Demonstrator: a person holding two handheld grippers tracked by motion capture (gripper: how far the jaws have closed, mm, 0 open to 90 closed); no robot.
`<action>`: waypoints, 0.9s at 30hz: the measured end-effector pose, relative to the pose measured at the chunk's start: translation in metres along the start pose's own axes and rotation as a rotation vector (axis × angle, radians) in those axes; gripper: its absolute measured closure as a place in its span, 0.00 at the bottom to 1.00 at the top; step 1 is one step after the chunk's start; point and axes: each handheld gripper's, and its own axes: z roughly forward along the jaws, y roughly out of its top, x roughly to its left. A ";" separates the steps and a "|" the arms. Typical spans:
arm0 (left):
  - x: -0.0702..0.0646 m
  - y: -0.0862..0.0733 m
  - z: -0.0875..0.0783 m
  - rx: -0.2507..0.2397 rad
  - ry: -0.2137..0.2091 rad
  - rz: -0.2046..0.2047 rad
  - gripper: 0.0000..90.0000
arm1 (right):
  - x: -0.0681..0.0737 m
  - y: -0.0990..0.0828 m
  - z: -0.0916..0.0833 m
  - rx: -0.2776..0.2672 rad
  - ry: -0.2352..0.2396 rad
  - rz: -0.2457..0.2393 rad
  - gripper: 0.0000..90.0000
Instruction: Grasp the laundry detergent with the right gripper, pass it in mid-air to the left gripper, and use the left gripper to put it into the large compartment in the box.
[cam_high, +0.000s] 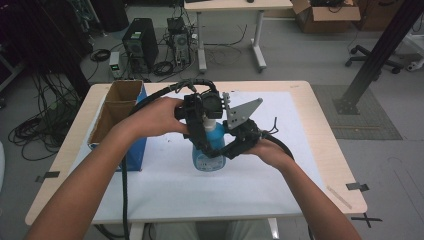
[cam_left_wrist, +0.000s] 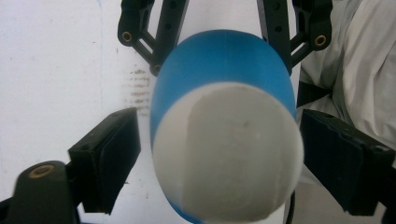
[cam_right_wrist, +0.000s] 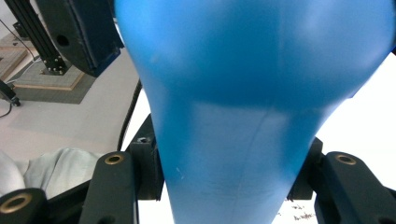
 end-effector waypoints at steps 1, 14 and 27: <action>0.000 0.000 0.000 0.001 0.000 0.000 0.17 | 0.000 0.000 0.000 0.000 -0.001 0.000 0.49; 0.000 0.001 0.002 0.004 -0.002 -0.003 0.23 | 0.000 0.000 0.000 0.000 -0.003 -0.002 0.49; 0.000 0.002 0.002 0.002 0.004 0.003 0.30 | 0.000 0.000 0.000 0.001 -0.005 -0.001 0.49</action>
